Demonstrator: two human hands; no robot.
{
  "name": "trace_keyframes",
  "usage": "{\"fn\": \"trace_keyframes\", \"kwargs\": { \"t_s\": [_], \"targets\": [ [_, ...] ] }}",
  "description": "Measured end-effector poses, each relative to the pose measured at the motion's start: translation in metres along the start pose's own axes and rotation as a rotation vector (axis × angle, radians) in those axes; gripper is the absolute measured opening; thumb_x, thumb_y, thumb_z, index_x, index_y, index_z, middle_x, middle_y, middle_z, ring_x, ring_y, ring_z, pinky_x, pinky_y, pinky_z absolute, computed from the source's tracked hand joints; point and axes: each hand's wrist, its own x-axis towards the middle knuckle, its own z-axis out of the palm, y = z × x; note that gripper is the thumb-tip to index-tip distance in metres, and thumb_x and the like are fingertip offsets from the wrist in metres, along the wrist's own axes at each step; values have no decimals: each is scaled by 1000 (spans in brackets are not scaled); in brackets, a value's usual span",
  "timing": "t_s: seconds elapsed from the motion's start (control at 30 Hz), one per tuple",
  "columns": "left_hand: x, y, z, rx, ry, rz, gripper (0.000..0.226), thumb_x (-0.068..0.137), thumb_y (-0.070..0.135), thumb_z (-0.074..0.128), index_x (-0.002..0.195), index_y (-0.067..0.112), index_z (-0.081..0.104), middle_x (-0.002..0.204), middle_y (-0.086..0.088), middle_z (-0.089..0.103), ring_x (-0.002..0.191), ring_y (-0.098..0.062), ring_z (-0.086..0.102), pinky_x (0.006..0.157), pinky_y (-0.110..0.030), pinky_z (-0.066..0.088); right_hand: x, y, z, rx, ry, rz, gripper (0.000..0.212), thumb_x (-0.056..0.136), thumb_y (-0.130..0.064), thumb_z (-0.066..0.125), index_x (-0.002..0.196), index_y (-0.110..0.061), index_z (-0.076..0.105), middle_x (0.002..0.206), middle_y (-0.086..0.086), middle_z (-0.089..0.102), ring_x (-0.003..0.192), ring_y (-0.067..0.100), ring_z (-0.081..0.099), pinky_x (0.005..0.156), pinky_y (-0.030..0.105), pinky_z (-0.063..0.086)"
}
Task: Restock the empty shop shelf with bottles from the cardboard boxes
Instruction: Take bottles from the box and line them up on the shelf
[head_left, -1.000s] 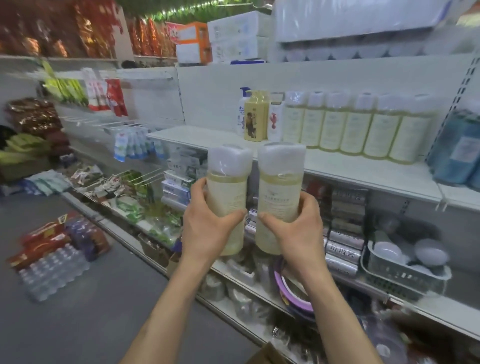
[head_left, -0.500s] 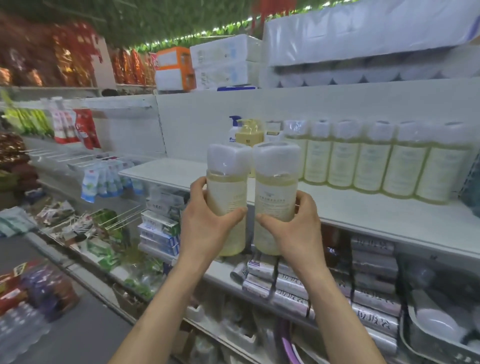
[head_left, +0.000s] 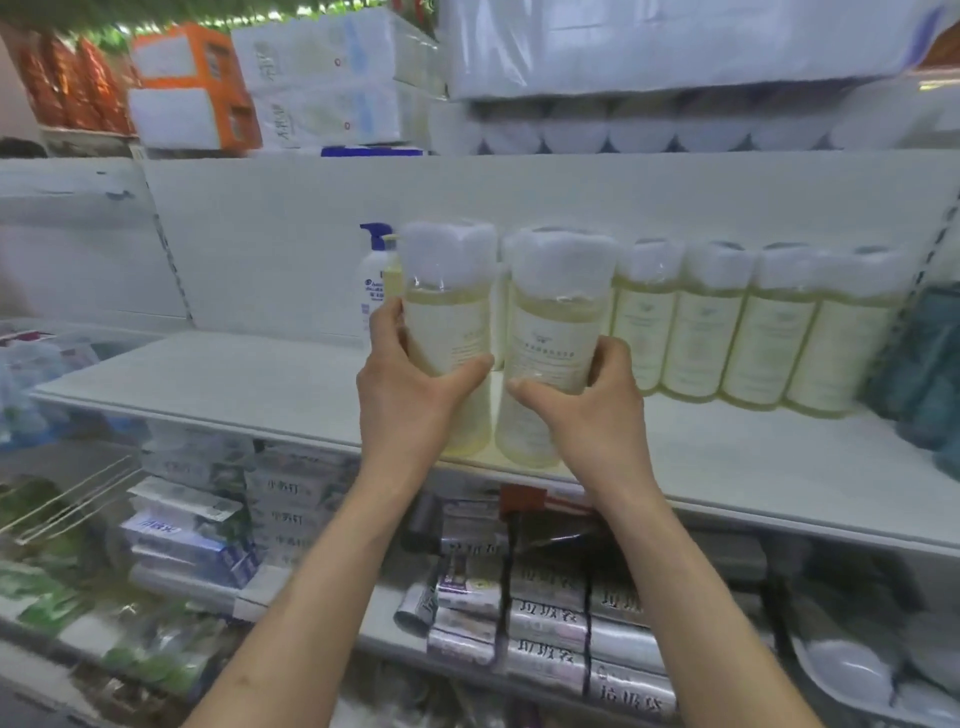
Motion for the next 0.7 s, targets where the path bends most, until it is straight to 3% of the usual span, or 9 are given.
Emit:
{"fn": "trace_keyframes", "kwargs": {
  "t_s": [0.17,0.5,0.6,0.67,0.7],
  "targets": [
    [39,-20,9,-77,-74,1,90,65,56,89,141,43,42,122,17,68,111,-6,68,94,-42,62,32,14,15,-76,58,65,82,56,-57,88,125,-35,49,111,-22,67,98,-4,68,76,22,59],
    [95,-68,9,-106,-193,46,87,69,45,96,139,36,47,119,13,70,109,-8,69,93,-42,61,72,49,67,-215,125,46,82,68,-46,96,128,-33,41,115,-26,58,101,-12,60,71,8,50],
    [103,-77,14,-139,-210,51,87,70,43,97,141,33,47,123,12,70,111,-9,69,94,-39,61,81,53,76,-239,133,20,85,69,-43,98,128,-28,39,121,-19,56,111,1,62,83,18,55],
    [107,-81,16,-160,-227,52,88,70,43,97,141,32,47,124,12,70,112,-7,69,93,-34,61,85,49,73,-240,88,42,97,69,-49,96,140,-26,34,134,-11,55,124,9,60,91,25,58],
    [109,-82,16,-168,-231,51,88,70,43,98,141,32,47,124,13,70,111,-5,69,92,-31,60,88,43,67,-220,62,50,106,70,-56,93,150,-28,28,142,-8,52,129,9,57,90,22,58]
  ]
}}
